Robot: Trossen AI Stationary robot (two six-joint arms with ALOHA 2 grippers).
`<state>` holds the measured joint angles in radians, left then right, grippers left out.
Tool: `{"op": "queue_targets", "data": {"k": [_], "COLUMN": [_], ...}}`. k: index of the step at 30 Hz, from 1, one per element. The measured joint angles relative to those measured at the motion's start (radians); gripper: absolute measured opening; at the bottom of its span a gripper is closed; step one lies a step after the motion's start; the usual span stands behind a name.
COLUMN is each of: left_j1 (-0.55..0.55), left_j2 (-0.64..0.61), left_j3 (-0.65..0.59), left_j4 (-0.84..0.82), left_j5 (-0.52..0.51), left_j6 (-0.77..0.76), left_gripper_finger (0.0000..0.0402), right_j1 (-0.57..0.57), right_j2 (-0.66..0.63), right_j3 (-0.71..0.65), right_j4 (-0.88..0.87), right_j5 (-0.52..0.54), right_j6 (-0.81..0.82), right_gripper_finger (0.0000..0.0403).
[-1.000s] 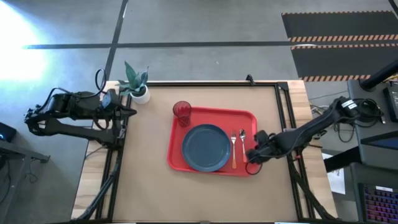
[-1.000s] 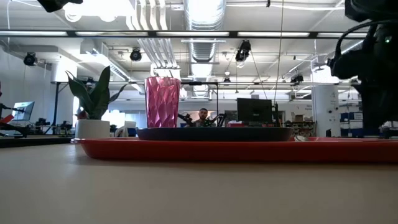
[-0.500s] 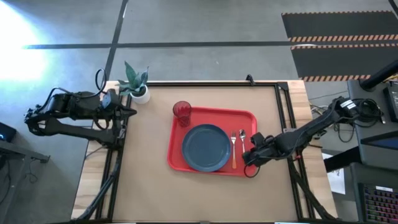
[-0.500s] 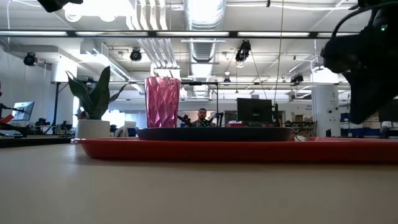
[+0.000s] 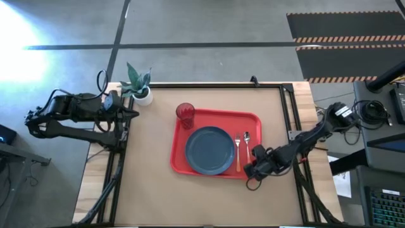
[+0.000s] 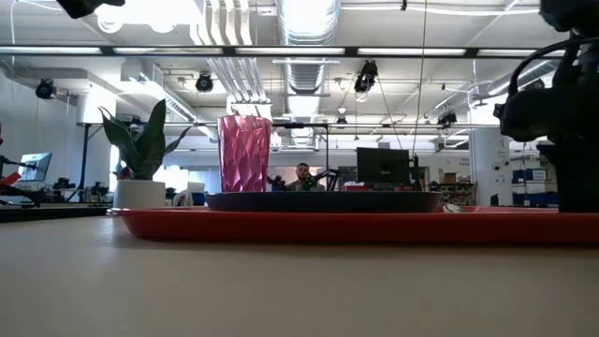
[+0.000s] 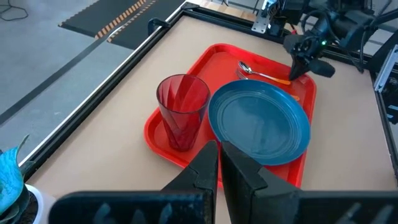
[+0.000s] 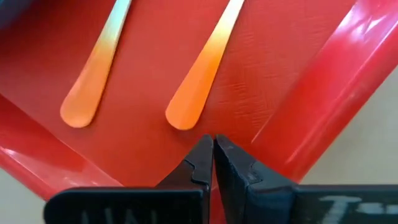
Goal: Pick and place plate/cup/fork/spoon on tray
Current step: Adjust the red tray
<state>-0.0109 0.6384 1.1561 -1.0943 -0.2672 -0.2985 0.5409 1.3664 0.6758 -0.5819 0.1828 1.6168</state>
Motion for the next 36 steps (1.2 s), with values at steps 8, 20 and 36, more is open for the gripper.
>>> {"op": "queue_targets", "data": {"k": [8,20,36], "left_j1": [0.0,0.0,0.0], "left_j2": [0.001,0.015,0.042], "left_j3": [0.0,0.0,0.0], "left_j4": [0.002,0.014,0.013], "left_j5": [0.0,0.0,0.006], "left_j6": [-0.003,-0.011,-0.011], "left_gripper_finger": [0.0001,0.0001,0.0001], "right_j1": [0.079,0.081,-0.061], "right_j2": [-0.006,-0.196,-0.074], "right_j3": [0.002,-0.001,0.275], "right_j4": [-0.063,-0.289,0.021], "right_j5": [-0.03,0.026,0.313], "right_j6": [0.061,0.063,-0.483], "right_gripper_finger": [0.0008,0.0008,0.0008]}}
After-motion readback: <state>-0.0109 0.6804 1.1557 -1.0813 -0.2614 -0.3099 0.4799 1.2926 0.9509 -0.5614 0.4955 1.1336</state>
